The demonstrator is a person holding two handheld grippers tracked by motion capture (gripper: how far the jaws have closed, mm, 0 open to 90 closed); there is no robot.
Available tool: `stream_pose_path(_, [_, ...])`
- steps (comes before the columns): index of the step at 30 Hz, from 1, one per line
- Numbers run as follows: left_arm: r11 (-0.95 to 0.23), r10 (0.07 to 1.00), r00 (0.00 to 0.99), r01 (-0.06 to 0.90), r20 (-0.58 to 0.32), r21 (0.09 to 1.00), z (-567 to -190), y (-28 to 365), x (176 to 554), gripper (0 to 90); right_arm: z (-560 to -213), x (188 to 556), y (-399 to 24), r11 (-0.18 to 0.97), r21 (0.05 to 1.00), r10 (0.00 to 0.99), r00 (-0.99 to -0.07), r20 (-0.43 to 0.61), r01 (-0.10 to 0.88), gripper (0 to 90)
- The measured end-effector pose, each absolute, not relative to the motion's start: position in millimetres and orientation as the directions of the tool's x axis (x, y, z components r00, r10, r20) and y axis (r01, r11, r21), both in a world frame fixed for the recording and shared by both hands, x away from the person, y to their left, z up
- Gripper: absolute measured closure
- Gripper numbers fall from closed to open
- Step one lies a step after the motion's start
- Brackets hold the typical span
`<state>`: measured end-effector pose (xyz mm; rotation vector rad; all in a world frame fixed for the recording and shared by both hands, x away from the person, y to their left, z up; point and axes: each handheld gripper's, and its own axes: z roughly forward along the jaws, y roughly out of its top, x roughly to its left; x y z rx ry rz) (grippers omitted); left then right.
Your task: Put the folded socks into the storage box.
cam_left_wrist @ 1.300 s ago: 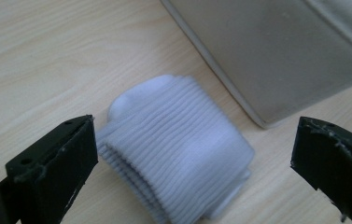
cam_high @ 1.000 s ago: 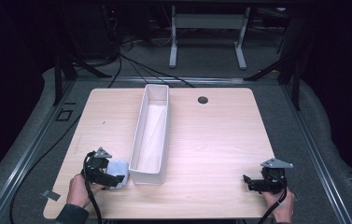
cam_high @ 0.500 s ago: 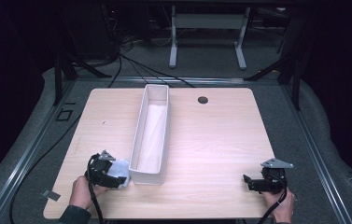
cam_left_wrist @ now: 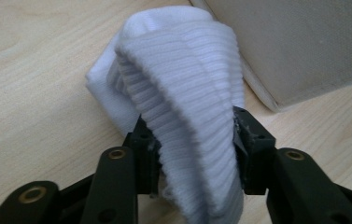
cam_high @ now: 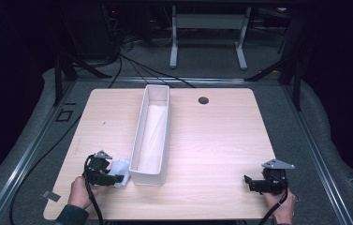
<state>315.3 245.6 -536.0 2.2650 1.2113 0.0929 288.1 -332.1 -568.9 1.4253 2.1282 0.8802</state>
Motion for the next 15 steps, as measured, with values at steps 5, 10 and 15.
stream_pose_path(5, [-0.431, 0.78, 0.59, 0.747, -0.207, 0.507, -535.7, 246.7, 315.5, 65.9, -569.5, 288.2, -331.9, 0.265, 0.714, 0.926, -0.377, -0.002, 0.648, 4.5])
stream_pose_path(10, [-0.454, 0.779, 0.602, 0.733, -0.174, 0.507, -532.4, 243.5, 314.5, 68.6, -569.0, 288.2, -332.2, 0.269, 0.71, 0.925, -0.379, -0.003, 0.651, 4.7])
stream_pose_path(15, [-0.476, 0.777, 0.613, 0.72, -0.142, 0.505, -529.3, 240.0, 312.9, 70.3, -569.1, 288.0, -332.0, 0.267, 0.713, 0.926, -0.378, -0.002, 0.649, 5.0])
